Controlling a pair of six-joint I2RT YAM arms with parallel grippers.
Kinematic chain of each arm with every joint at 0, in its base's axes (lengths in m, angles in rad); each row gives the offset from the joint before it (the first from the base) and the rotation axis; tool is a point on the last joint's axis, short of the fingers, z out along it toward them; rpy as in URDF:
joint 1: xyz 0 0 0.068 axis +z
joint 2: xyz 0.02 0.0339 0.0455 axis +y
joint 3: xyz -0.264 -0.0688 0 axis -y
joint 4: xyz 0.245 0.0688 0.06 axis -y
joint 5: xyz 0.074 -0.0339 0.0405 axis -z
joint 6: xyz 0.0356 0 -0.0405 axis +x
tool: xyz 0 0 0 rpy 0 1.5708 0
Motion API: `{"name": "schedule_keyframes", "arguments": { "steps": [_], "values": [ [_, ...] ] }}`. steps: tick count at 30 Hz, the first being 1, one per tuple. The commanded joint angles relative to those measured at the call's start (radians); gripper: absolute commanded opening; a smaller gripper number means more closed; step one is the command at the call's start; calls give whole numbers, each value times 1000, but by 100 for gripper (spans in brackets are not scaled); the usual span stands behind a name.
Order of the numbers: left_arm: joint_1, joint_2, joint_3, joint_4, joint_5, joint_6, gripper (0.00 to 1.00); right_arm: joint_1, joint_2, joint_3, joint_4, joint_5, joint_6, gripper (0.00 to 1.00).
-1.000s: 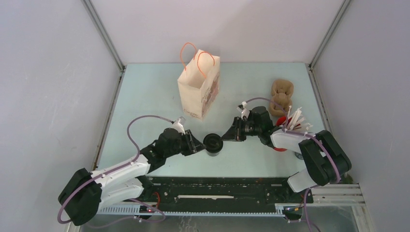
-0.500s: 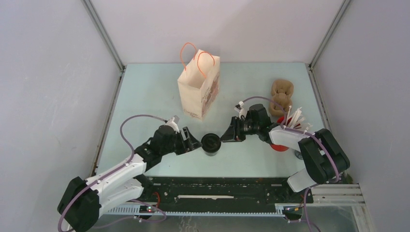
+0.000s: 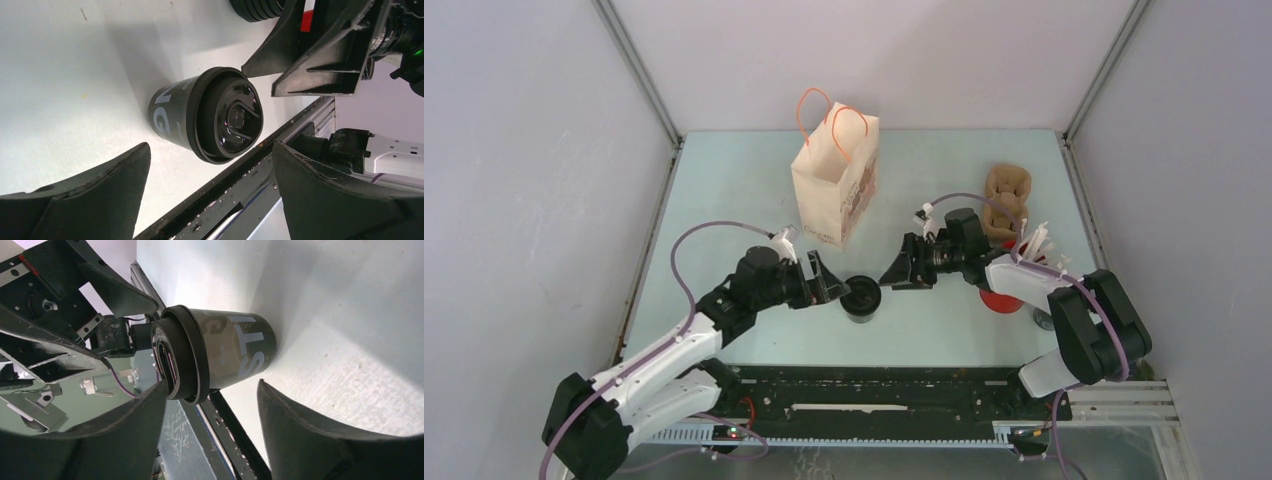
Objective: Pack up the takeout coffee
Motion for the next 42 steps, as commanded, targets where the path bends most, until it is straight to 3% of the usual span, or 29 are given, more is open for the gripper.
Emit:
{"name": "schedule_keyframes", "arguments": {
  "steps": [1,3,8,15,24,33,38,42],
  "values": [
    [22,81,78,27,55,69,96,7,-47,30,-24,-40,-19,81],
    [25,122,85,48,70,74,93,30,-52,26,-10,-48,-10,89],
    [35,183,64,118,99,57,85,53,-1,7,82,-76,46,89],
    [60,218,17,188,101,48,72,74,110,7,206,-113,109,73],
    [57,294,-116,279,80,30,52,79,210,-41,228,-58,89,58],
    [52,357,-282,320,-6,-15,43,79,233,-74,202,34,93,59],
    [46,344,-311,290,-77,-42,42,80,154,-34,75,87,53,60],
    [31,398,-309,286,-106,-41,42,75,180,-28,62,101,46,60]
  ]
}}
